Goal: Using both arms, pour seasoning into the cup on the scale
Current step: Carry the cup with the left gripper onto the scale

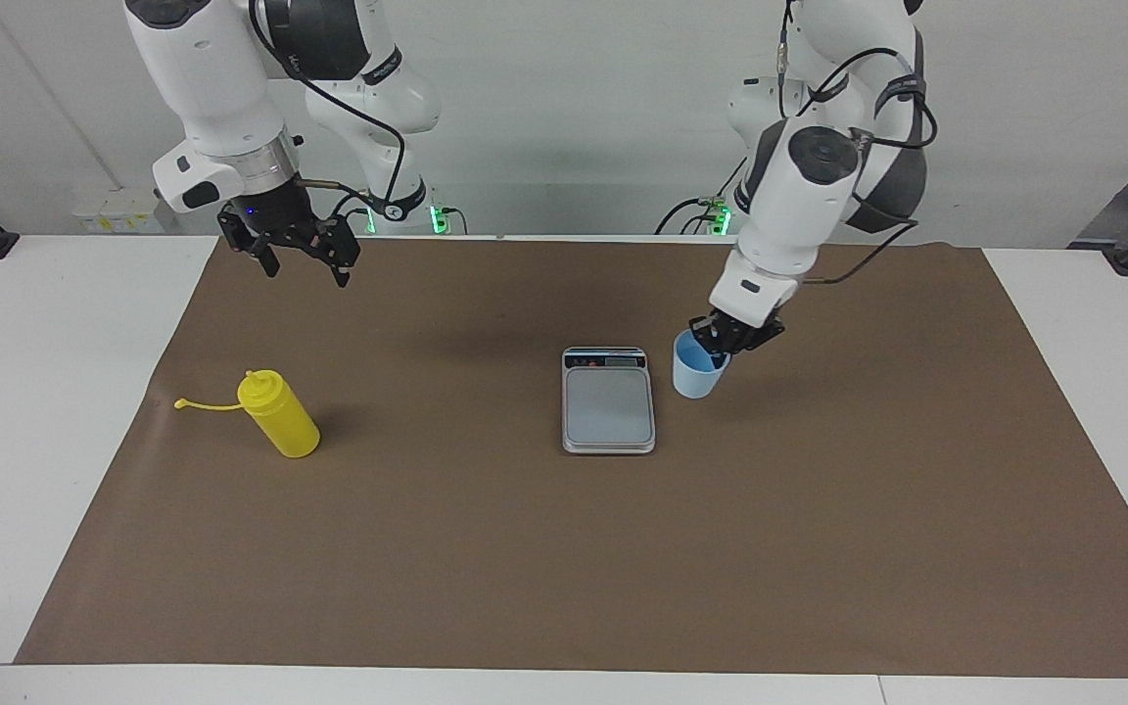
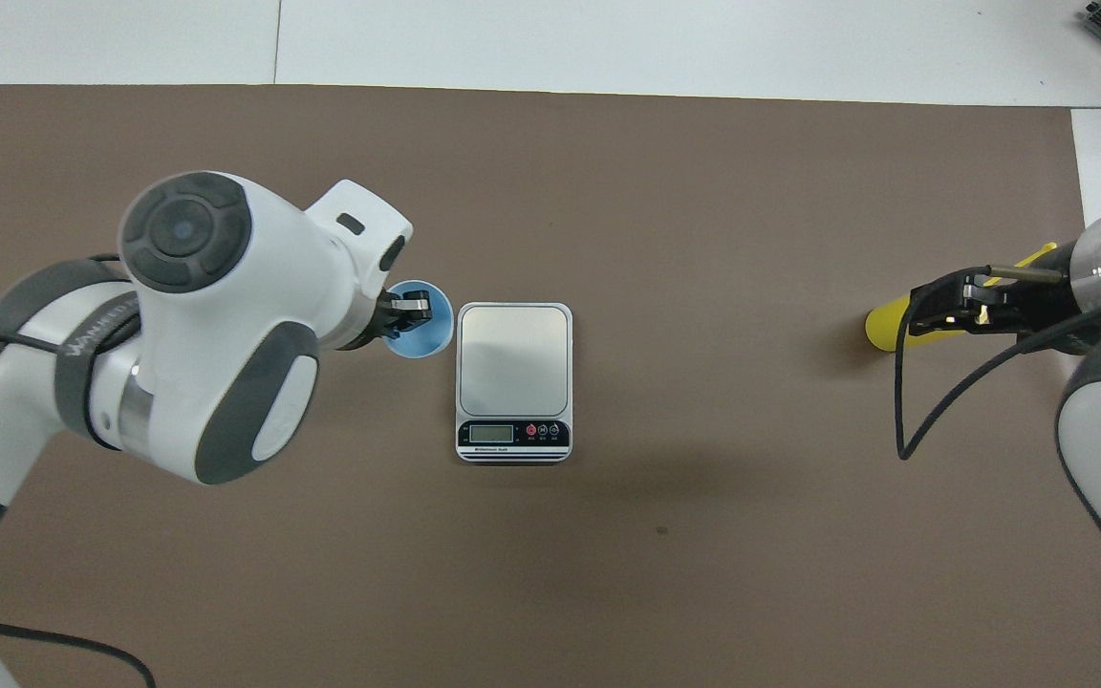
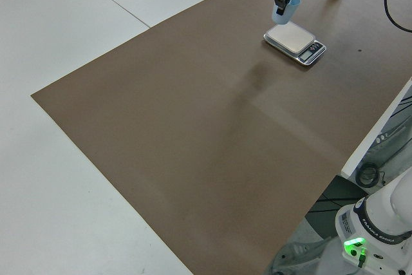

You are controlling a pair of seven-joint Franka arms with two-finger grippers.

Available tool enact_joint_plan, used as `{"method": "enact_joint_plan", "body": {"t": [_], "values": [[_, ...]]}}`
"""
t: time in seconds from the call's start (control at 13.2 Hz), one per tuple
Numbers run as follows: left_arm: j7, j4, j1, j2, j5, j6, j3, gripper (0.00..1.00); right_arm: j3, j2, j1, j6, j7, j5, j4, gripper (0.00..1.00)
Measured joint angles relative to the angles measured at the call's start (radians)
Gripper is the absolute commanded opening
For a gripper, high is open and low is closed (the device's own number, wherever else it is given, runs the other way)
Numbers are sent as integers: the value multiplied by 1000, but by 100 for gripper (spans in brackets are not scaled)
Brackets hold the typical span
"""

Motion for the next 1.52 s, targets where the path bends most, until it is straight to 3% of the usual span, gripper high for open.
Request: {"method": "enact_joint_plan", "body": {"t": [0.23,0.38,1.06,1.14,1.21,1.29,1.52], "values": [[-134,6,-108,93,67,85,0,0,0,0,0,0,0,0,0,100],[-169,21,-126,150,90,122,1,0,0,0,0,0,0,0,0,100],[-169,20,-126,175,91,161,7,0,0,0,0,0,0,0,0,100],[-169,13,-126,178,92,174,7,11,0,0,0,0,0,0,0,100],[-169,5,-126,181,92,185,7,63,0,0,0,0,0,0,0,100],[-169,3,-126,181,92,189,8,100,0,0,0,0,0,0,0,100],[-168,12,-125,175,94,187,16,100,0,0,0,0,0,0,0,100]]}}
